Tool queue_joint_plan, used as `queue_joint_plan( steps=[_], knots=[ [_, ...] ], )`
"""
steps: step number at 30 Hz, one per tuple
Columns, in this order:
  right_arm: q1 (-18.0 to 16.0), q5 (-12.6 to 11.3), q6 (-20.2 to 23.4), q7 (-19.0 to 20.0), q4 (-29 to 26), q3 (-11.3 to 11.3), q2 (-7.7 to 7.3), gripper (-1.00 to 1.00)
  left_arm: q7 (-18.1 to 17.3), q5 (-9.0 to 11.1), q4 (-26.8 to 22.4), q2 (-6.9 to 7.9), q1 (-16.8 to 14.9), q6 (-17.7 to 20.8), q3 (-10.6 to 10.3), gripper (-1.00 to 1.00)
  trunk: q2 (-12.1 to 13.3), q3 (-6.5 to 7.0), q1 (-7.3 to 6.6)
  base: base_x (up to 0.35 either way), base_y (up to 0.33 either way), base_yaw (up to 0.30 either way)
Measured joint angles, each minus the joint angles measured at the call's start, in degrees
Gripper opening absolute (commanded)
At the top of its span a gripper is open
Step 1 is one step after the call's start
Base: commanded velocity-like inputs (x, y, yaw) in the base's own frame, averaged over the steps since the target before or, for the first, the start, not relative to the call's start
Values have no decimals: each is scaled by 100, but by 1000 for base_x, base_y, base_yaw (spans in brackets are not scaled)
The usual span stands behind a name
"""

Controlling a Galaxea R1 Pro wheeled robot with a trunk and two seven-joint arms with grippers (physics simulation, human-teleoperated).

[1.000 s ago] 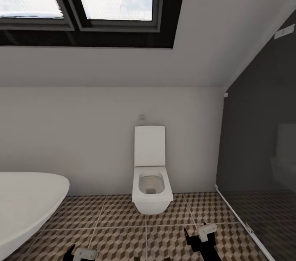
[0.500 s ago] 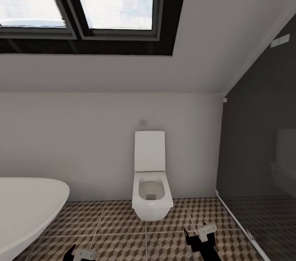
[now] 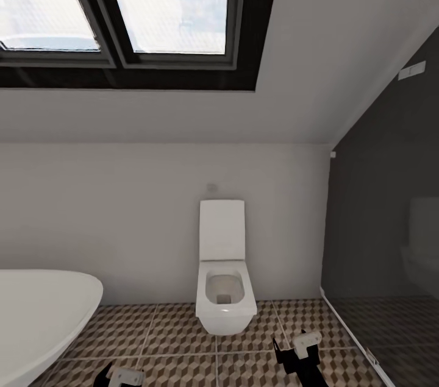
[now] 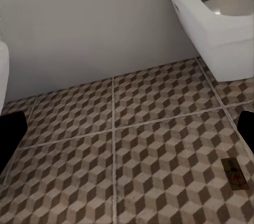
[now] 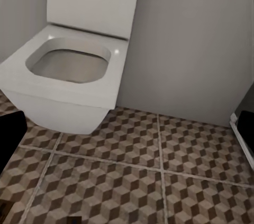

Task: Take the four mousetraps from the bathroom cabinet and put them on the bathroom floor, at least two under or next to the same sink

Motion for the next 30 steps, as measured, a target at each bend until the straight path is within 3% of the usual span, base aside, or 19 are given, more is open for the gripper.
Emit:
queue_joint_plan(
  steps=[30],
  knots=[
    [0, 0, -6, -3, 0, 3, 3, 100, 1, 0, 0, 0, 0, 0, 0, 100, 1204, 386, -659, 0, 0, 0]
  ],
)
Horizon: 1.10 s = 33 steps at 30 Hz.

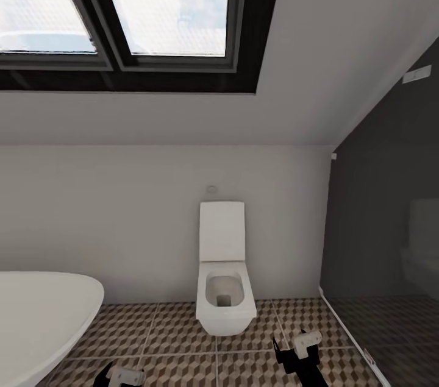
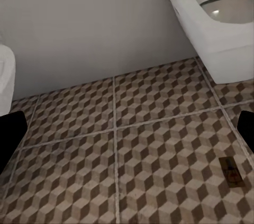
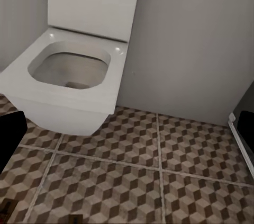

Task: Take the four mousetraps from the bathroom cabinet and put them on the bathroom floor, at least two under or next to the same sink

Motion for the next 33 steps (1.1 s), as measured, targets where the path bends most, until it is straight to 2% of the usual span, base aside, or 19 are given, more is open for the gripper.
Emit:
queue_joint_plan(
  steps=[13, 33],
  knots=[
    [0, 0, 0, 0, 0, -2, -3, 100, -2, 0, 0, -2, 0, 0, 0, 100, 522, 141, -286, 0, 0, 0],
    [0, 0, -1, 0, 0, 0, 1, 100, 2, 0, 0, -9, 0, 0, 0, 100, 1324, 488, -725, 0, 0, 0]
  ],
)
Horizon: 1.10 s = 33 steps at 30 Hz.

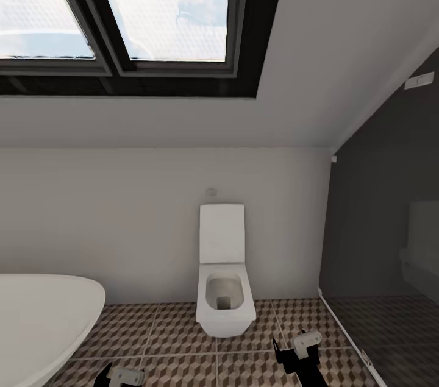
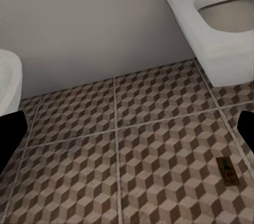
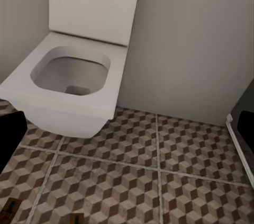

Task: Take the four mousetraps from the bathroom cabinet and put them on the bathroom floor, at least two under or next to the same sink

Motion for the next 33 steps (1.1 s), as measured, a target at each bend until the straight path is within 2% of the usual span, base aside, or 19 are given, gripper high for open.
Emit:
queue_joint_plan(
  steps=[5, 14, 33],
  knots=[
    [0, 0, 0, 0, 0, 0, 0, 100, -2, 0, 0, 0, 0, -5, 0, 100, 201, 90, -110, 0, 0, 0],
    [0, 0, 0, -2, 0, 0, 0, 100, -4, 0, 0, 0, 0, 3, 0, 100, 202, 90, -111, 0, 0, 0],
    [0, 0, 0, -9, 0, 0, 5, 100, -3, 0, 0, -9, 26, 9, 0, 100, 964, 432, -528, 0, 0, 0]
  ],
)
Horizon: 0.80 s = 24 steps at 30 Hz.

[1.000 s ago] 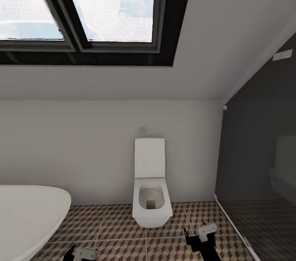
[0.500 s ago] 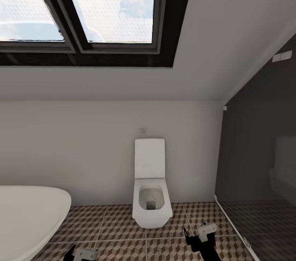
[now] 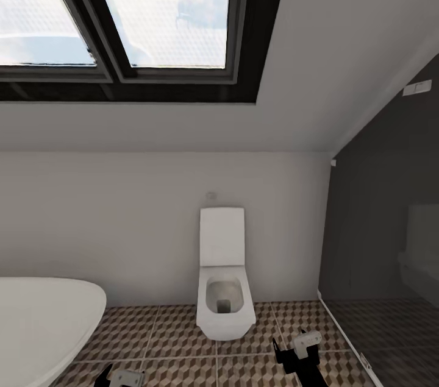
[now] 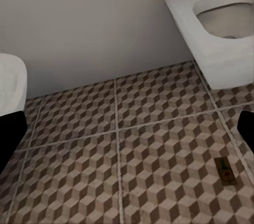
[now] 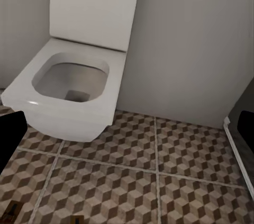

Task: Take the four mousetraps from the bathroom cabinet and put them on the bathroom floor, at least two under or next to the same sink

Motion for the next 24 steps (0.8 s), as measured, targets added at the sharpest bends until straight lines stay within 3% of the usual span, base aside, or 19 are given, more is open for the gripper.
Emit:
queue_joint_plan(
  steps=[24],
  knots=[
    [-3, 0, -5, 0, 0, 0, 34, 100, 7, 0, 0, 0, -3, -1, -1, 100, 958, 378, -527, 0, 0, 0]
  ],
)
